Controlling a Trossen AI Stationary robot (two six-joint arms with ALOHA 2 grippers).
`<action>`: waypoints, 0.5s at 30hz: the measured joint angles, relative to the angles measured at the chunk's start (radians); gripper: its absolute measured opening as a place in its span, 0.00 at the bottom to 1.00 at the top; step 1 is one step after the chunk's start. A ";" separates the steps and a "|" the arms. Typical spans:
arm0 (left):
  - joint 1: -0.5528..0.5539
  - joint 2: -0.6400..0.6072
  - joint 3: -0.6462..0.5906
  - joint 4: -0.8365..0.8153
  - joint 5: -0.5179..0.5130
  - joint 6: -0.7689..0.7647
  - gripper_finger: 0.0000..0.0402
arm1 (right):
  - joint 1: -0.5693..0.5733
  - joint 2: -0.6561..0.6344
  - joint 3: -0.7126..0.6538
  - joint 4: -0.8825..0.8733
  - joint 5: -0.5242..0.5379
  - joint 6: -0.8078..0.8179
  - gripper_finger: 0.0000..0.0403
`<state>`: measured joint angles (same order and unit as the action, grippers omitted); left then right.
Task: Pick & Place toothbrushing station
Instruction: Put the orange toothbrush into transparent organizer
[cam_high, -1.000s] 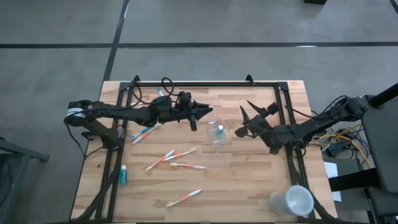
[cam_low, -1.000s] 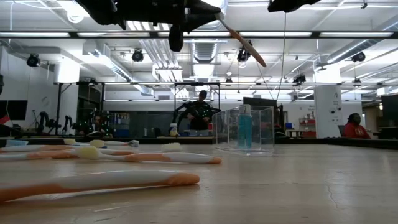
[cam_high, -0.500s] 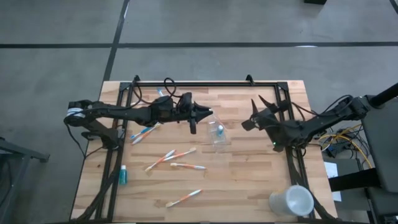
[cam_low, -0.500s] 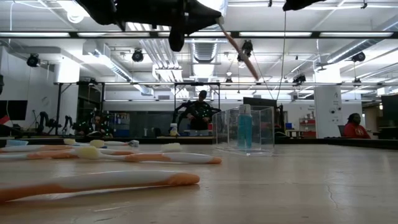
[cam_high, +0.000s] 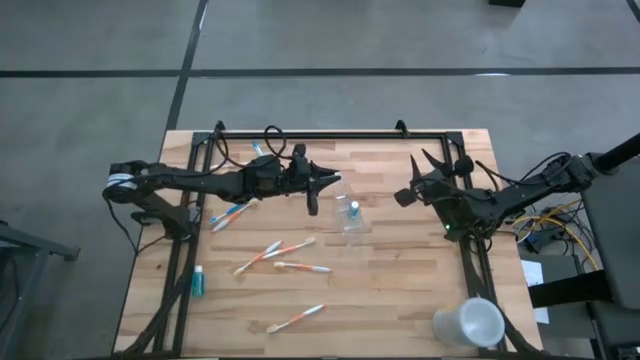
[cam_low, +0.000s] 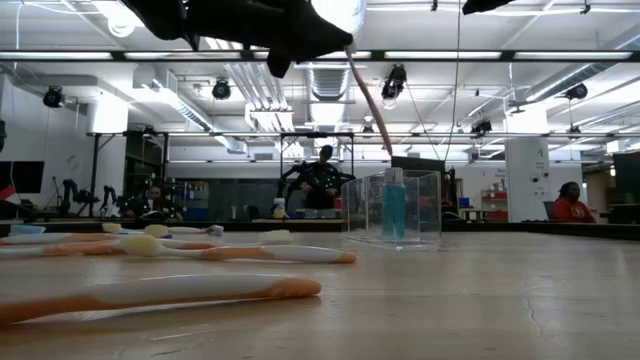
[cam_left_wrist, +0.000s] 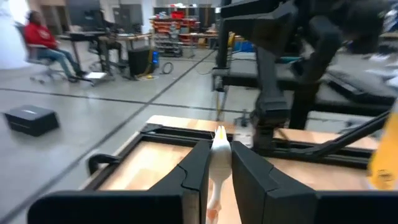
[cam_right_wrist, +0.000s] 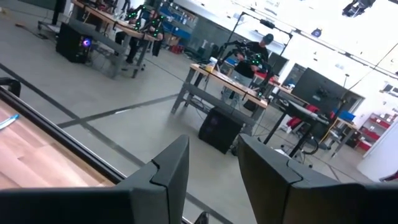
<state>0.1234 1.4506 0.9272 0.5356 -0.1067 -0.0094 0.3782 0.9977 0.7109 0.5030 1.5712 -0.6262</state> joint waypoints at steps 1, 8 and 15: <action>0.000 0.000 0.000 -0.005 -0.013 0.017 0.13 | 0.000 0.000 0.000 0.000 0.000 0.006 0.32; 0.009 0.000 0.000 -0.070 -0.069 0.035 0.13 | -0.004 0.004 -0.003 -0.002 0.000 0.031 0.32; 0.013 -0.001 0.000 -0.148 -0.070 0.027 0.13 | -0.025 0.005 -0.008 -0.005 0.000 0.032 0.31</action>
<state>0.1365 1.4494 0.9276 0.3880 -0.1764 0.0180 0.3528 1.0027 0.7025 0.4976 1.5711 -0.5945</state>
